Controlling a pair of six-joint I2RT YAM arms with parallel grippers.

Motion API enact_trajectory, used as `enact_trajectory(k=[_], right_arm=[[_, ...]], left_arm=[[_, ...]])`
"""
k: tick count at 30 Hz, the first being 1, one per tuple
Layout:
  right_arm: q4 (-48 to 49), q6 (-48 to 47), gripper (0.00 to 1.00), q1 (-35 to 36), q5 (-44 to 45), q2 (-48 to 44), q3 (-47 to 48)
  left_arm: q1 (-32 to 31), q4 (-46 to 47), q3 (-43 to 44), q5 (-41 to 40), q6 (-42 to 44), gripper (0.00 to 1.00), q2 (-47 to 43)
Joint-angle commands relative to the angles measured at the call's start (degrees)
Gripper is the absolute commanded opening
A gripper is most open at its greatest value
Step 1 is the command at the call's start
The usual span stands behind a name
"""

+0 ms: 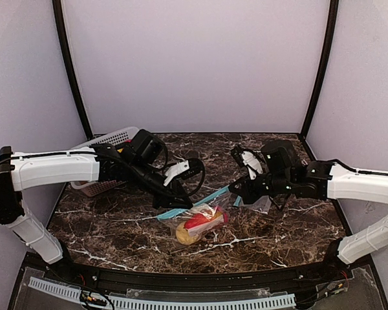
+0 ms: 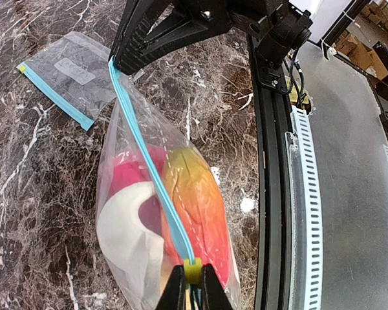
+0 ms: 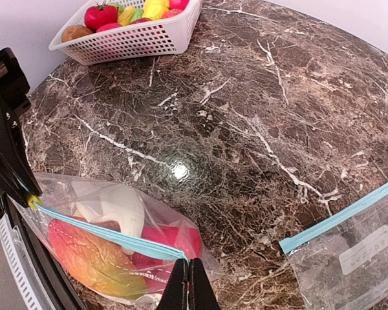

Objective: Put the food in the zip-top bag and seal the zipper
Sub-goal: Zip the zipper of the food storage bag.

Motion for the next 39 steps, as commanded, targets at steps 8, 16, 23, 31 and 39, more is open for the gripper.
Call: enact_trajectory(k=[8,16,23,31,39], right_arm=[[-1.8,1.1,0.00,-3.5,5.7,-1.8,0.9],[-2.7,1.2,0.00,-5.3,5.8,-2.4,0.6],[-3.9,1.0,0.00,-7.7,5.4,-3.7,0.0],[-5.1,0.8,0.00,-9.6,5.6,-5.5,-0.5],[-6.0,0.6,0.00,-11.1,5.8,-6.9,-1.0]], left_arm=[[-0.2,-5.8,-0.3,1.1,1.0,0.01,-0.4],[-0.2,-6.4,-0.3,0.6,1.4,0.01,-0.5],[-0.1,-6.8,-0.4,0.3,1.6,0.01,-0.7],[0.0,-7.3,-0.3,-0.1,1.9,0.01,-0.8],[0.8,-7.8,-0.5,-0.5,2.1,0.01,-1.4]])
